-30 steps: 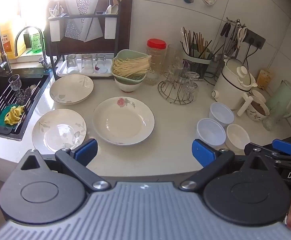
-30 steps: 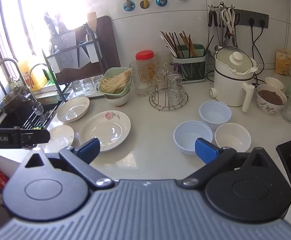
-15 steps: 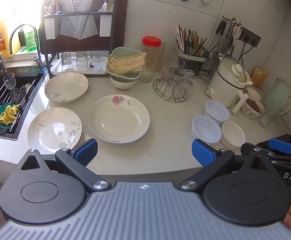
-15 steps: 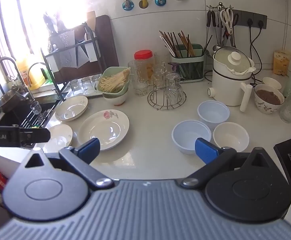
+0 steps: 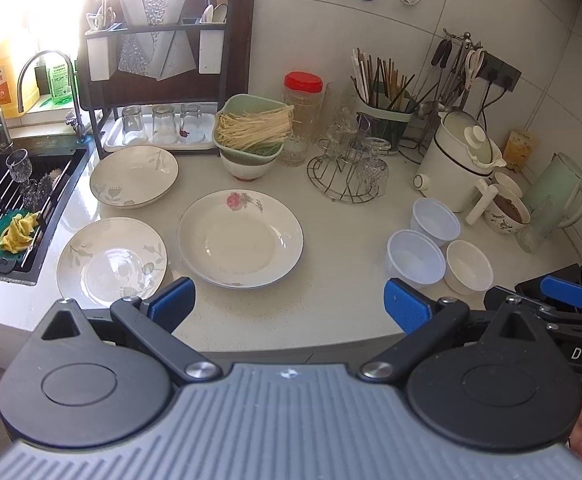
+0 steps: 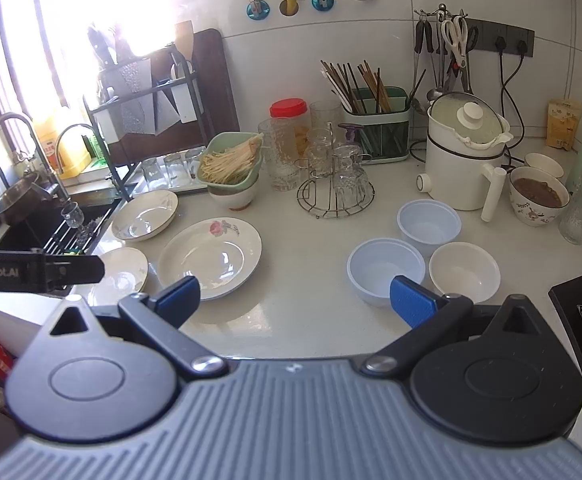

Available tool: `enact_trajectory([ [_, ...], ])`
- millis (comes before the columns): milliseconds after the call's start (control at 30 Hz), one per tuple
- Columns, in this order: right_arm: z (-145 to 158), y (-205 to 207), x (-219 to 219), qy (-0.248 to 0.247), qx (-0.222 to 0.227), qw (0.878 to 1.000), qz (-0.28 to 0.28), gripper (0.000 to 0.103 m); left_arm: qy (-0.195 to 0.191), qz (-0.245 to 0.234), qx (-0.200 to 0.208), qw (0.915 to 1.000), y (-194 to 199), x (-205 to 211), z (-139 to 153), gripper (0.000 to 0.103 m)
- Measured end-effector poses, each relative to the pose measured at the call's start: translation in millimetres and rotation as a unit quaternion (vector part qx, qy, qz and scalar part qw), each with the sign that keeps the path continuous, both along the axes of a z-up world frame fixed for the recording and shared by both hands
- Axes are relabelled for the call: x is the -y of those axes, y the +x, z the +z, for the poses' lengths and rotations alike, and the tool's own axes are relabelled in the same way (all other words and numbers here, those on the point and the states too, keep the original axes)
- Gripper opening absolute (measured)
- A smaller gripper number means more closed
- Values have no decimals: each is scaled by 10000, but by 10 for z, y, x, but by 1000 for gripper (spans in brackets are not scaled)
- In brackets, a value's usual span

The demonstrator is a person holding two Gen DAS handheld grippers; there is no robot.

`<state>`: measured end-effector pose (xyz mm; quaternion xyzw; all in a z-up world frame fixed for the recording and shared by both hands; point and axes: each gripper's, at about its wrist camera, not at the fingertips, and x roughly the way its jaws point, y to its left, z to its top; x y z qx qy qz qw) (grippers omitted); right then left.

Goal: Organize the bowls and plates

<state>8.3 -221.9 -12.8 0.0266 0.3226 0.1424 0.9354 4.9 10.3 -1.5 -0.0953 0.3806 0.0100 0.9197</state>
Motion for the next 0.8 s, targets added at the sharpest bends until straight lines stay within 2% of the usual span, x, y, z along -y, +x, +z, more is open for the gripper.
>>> enact_trajectory([
  [467, 14, 49, -45, -40, -30, 10000, -5, 103, -176, 46, -40, 9998, 49, -102, -10, 102],
  [800, 13, 38, -42, -42, 1, 10000, -34, 103, -145, 8, 16, 9999, 32, -122, 8, 102],
])
